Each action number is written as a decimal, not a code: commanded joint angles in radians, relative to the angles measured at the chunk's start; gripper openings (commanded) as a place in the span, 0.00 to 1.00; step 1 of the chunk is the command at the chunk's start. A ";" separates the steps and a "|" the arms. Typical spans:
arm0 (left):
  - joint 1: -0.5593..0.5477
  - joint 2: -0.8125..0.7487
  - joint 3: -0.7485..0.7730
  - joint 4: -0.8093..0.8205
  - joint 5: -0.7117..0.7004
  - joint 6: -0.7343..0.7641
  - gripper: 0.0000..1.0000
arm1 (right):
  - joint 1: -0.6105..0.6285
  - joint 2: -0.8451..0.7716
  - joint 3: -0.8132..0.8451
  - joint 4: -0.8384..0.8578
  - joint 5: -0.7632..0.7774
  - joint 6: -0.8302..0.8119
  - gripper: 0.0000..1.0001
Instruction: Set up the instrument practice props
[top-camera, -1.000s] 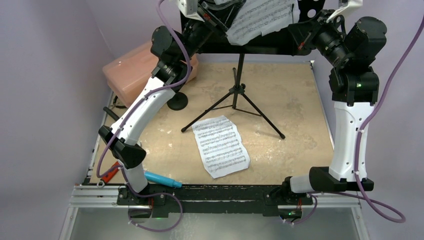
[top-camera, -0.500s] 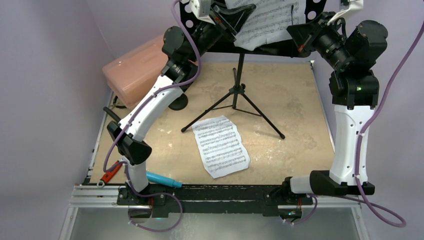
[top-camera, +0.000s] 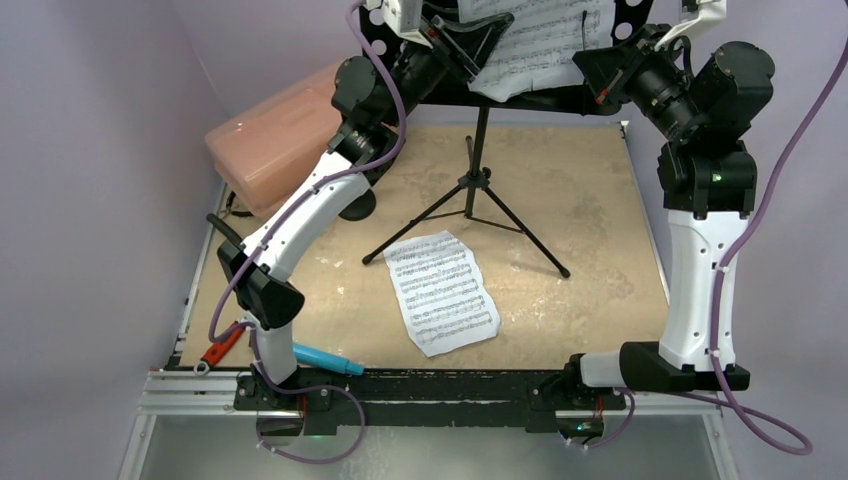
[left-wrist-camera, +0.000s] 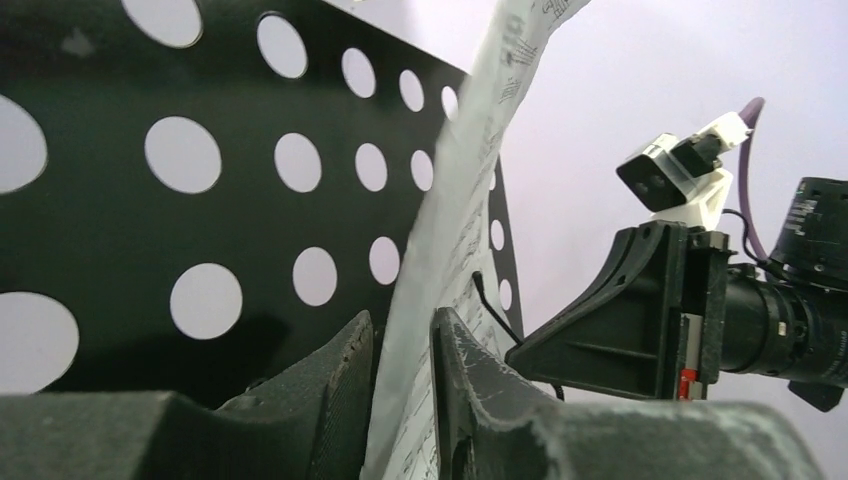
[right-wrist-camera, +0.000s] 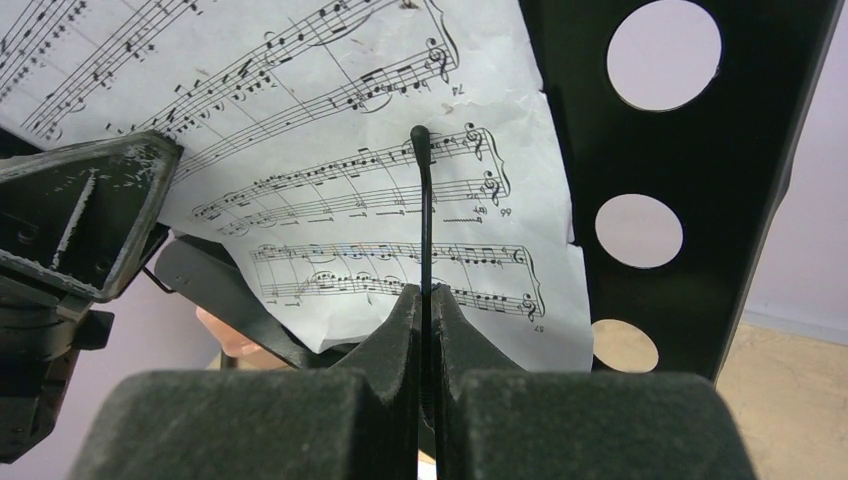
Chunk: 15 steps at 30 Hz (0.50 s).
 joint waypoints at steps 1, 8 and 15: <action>-0.007 -0.063 -0.008 0.029 -0.060 -0.014 0.29 | 0.003 -0.037 0.010 0.101 -0.041 0.020 0.00; -0.006 -0.114 -0.046 -0.026 -0.163 0.021 0.31 | 0.003 -0.036 0.015 0.099 -0.039 0.020 0.00; -0.007 -0.171 -0.109 -0.032 -0.202 0.041 0.33 | 0.003 -0.036 0.010 0.098 -0.042 0.024 0.00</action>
